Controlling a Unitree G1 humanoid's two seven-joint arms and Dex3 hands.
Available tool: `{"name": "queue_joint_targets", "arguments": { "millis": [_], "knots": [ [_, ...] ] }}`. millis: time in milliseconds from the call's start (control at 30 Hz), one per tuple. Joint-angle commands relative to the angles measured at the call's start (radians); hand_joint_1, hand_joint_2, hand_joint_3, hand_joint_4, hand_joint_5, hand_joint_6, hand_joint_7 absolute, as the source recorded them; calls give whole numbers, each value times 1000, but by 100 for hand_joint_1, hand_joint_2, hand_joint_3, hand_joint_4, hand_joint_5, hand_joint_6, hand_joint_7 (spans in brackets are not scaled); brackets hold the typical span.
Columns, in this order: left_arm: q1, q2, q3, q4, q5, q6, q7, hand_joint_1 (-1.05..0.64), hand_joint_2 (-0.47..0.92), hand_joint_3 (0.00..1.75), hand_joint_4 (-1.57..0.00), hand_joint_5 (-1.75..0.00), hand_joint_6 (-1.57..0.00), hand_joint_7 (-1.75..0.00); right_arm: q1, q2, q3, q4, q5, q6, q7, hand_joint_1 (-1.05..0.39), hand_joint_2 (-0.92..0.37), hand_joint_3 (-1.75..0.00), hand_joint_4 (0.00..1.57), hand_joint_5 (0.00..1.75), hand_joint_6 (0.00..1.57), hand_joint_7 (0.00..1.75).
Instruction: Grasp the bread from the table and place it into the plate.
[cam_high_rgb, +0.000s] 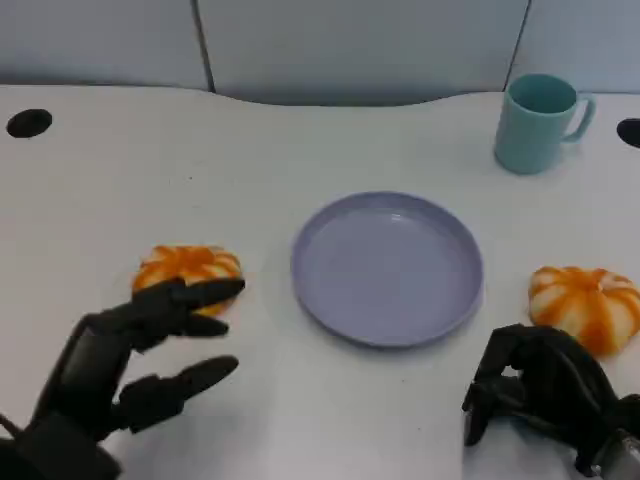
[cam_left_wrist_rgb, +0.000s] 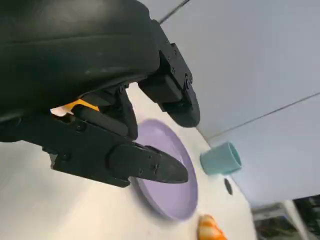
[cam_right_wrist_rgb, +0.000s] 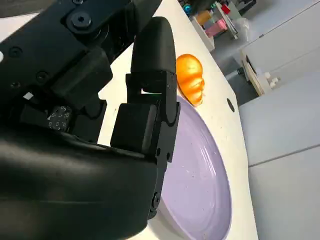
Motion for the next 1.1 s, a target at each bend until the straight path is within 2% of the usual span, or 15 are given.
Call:
{"name": "queue_joint_targets", "arguments": {
  "millis": [33,133,200,300,400,533,733,1100],
  "knots": [
    [-55,129,-17,-23,314,-18,162,-64,92,4,-42,-43,-57,0,20,1,4,7,-11,0,-14,-105,-51,0,157,71,157,51],
    [-90,188,-45,4,469,-28,264,-67,91,1,-43,-28,-56,0,20,6,3,9,-8,-2,-13,-105,-52,-1,157,71,157,51],
    [-113,219,-70,15,529,-1,283,-69,91,0,-41,-22,-52,0,19,8,1,12,-5,0,-14,-105,-52,-1,157,71,157,50],
    [-147,269,-111,16,595,50,257,-70,89,0,-34,-15,-42,0,17,9,0,13,-5,6,-18,-105,-51,0,157,71,157,50],
    [-175,317,-151,-2,639,116,188,-71,87,0,-20,-6,-27,0,17,12,0,17,-6,-5,-12,-105,-51,0,157,71,157,50],
    [-223,371,-205,-12,695,184,113,-74,84,0,-10,-1,-18,0,16,15,1,15,-6,5,-19,-105,-51,0,157,71,157,50],
    [-320,405,-287,69,725,228,59,-69,76,0,-4,0,-14,0,7,23,-6,38,-1,-15,-8,-105,-51,0,157,71,157,49],
    [-544,397,-424,377,726,267,41,-62,75,0,-4,0,-14,0,1,26,-4,55,-8,-32,-16,-105,-51,0,157,73,157,51]
  ]
}}
